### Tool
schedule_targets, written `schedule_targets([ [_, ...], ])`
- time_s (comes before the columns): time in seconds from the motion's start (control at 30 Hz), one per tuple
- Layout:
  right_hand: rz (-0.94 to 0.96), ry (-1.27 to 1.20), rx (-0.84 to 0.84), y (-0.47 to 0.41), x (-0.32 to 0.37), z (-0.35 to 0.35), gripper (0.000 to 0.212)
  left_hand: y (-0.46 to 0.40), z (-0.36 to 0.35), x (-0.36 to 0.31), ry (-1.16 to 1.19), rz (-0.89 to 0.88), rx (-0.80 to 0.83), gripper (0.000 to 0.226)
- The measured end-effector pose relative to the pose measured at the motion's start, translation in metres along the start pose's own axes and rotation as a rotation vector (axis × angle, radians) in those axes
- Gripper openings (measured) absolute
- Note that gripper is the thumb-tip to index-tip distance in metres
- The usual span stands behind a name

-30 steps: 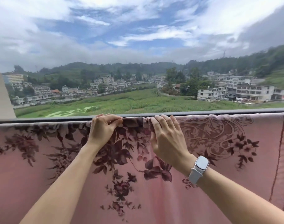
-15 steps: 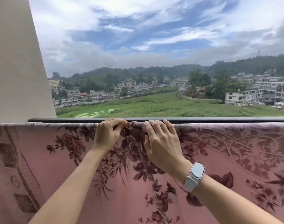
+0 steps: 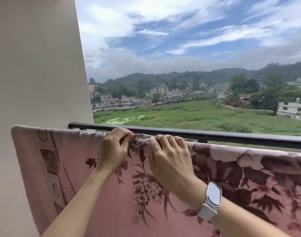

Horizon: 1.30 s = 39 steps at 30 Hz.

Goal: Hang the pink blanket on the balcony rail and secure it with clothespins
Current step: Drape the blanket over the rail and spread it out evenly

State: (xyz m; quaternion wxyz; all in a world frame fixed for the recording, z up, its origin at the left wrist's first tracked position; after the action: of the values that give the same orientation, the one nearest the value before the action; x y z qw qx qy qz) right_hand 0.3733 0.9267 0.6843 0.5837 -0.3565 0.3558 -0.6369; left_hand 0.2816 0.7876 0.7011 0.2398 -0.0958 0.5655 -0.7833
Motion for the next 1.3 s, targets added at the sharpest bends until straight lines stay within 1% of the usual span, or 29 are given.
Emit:
schedule_targets([
  [0.1, 0.005, 0.001, 0.020, -0.009, 0.021, -0.014, 0.031, 0.002, 0.009, 0.031, 0.001, -0.039, 0.028, 0.027],
  [0.23, -0.011, 0.023, 0.030, -0.019, 0.058, -0.038, 0.034, 0.013, 0.035, 0.105, -0.066, -0.012, 0.070, 0.047],
  [0.27, -0.021, 0.030, 0.026, -0.021, 0.070, -0.045, 0.035, 0.014, 0.042, 0.123, -0.087, -0.020, 0.075, 0.047],
  [0.3, -0.031, 0.041, 0.025, -0.024, 0.082, -0.052, 0.036, 0.014, 0.048, 0.137, -0.097, -0.028, 0.072, 0.042],
  [0.4, -0.066, 0.072, 0.025, -0.033, 0.125, -0.078, 0.039, 0.006, 0.062, 0.172, -0.085, -0.020, 0.026, 0.011],
  [0.43, -0.090, 0.082, 0.029, -0.036, 0.139, -0.086, 0.040, 0.003, 0.066, 0.184, -0.084, -0.029, 0.017, 0.004],
  [0.47, -0.113, 0.093, 0.037, -0.039, 0.152, -0.094, 0.041, 0.003, 0.071, 0.199, -0.079, -0.037, 0.019, 0.003],
  [0.53, -0.138, 0.108, 0.060, -0.045, 0.176, -0.108, 0.044, 0.007, 0.085, 0.236, -0.060, -0.030, 0.056, 0.014],
  [0.6, -0.147, 0.110, 0.073, -0.053, 0.200, -0.123, 0.045, 0.014, 0.102, 0.277, -0.086, -0.033, 0.135, 0.032],
  [0.63, -0.153, 0.103, 0.074, -0.057, 0.212, -0.131, 0.045, 0.017, 0.110, 0.295, -0.109, -0.053, 0.177, 0.036],
  [0.67, -0.162, 0.094, 0.069, -0.061, 0.224, -0.138, 0.045, 0.020, 0.118, 0.312, -0.129, -0.066, 0.209, 0.034],
  [0.73, -0.169, 0.085, 0.061, -0.069, 0.250, -0.154, 0.046, 0.021, 0.129, 0.337, -0.151, -0.053, 0.220, 0.025],
  [0.83, -0.147, 0.133, 0.060, -0.077, 0.290, -0.183, 0.047, 0.018, 0.142, 0.364, -0.157, 0.021, 0.213, 0.027],
  [0.87, -0.136, 0.148, 0.057, -0.081, 0.301, -0.193, 0.046, 0.018, 0.145, 0.372, -0.152, 0.024, 0.221, 0.033],
  [0.97, -0.116, 0.136, 0.000, -0.096, 0.331, -0.220, 0.042, 0.019, 0.149, 0.399, -0.110, -0.020, 0.217, 0.062],
  [1.0, -0.111, 0.130, -0.026, -0.101, 0.339, -0.228, 0.040, 0.018, 0.151, 0.409, -0.095, -0.032, 0.207, 0.067],
  [1.07, -0.106, 0.125, -0.058, -0.110, 0.354, -0.244, 0.039, 0.019, 0.158, 0.430, -0.083, -0.067, 0.188, 0.066],
  [1.17, -0.073, 0.123, -0.070, -0.119, 0.387, -0.270, 0.042, 0.025, 0.169, 0.467, -0.128, -0.129, 0.202, 0.058],
  [1.23, -0.050, 0.112, -0.063, -0.127, 0.414, -0.287, 0.043, 0.029, 0.176, 0.495, -0.163, -0.137, 0.209, 0.053],
  [1.3, -0.051, 0.101, -0.077, -0.141, 0.441, -0.304, 0.043, 0.027, 0.186, 0.526, -0.206, -0.111, 0.210, 0.054],
])
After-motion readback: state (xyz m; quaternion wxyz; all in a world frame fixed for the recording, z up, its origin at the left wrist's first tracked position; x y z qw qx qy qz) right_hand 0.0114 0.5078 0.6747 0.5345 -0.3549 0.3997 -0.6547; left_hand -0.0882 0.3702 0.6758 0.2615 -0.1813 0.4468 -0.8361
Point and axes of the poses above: each hand's wrist, its own y-axis away from the middle knuckle, its own z-axis out of the back of the hand, x = y × z, the point moved 2 cm from there along -y, towards the middle knuckle, and after that the axes turned 9 degrees about -z, right-handed, at the moved point
